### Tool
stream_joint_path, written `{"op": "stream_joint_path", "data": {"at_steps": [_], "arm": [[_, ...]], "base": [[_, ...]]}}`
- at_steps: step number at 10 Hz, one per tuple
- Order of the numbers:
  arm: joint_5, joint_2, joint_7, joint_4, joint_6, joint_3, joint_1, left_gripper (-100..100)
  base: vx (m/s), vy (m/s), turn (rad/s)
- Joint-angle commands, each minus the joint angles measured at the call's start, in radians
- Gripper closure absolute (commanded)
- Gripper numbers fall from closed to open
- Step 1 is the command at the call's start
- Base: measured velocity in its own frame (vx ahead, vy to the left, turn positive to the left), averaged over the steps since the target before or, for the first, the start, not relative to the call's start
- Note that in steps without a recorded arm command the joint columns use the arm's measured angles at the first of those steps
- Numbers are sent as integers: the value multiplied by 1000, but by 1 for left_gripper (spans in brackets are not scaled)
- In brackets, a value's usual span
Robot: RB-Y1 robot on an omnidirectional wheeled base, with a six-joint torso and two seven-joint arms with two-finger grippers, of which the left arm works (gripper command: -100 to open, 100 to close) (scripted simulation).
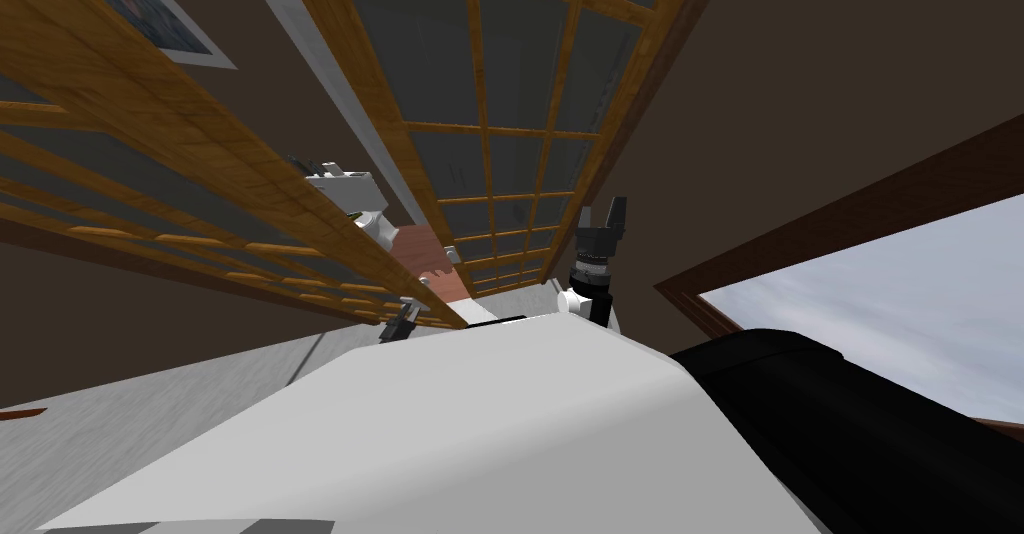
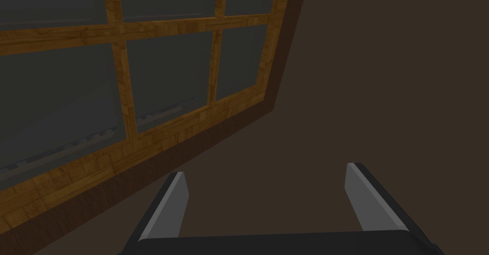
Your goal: Pull the door open
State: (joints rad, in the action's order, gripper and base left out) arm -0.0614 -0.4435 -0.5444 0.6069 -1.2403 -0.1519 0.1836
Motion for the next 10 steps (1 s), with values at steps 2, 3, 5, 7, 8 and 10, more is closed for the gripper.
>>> {"op": "stream_joint_path", "data": {"at_steps": [2, 3, 5, 7, 8, 10], "arm": [[12, -11, -57, 8, 5, -1, 9, 100], [17, -14, -96, 10, 1, -9, 13, 100], [23, -17, -140, 13, -4, -17, 18, 100], [28, -20, -182, 16, -8, -24, 22, 100], [33, -24, -220, 18, -12, -32, 26, 100], [38, -27, -265, 21, -16, -40, 31, 100]], "base": [[-1, 6, 4], [4, 9, 2], [1, 3, -3], [6, 8, -2], [2, 9, 8], [1, 15, 2]]}}
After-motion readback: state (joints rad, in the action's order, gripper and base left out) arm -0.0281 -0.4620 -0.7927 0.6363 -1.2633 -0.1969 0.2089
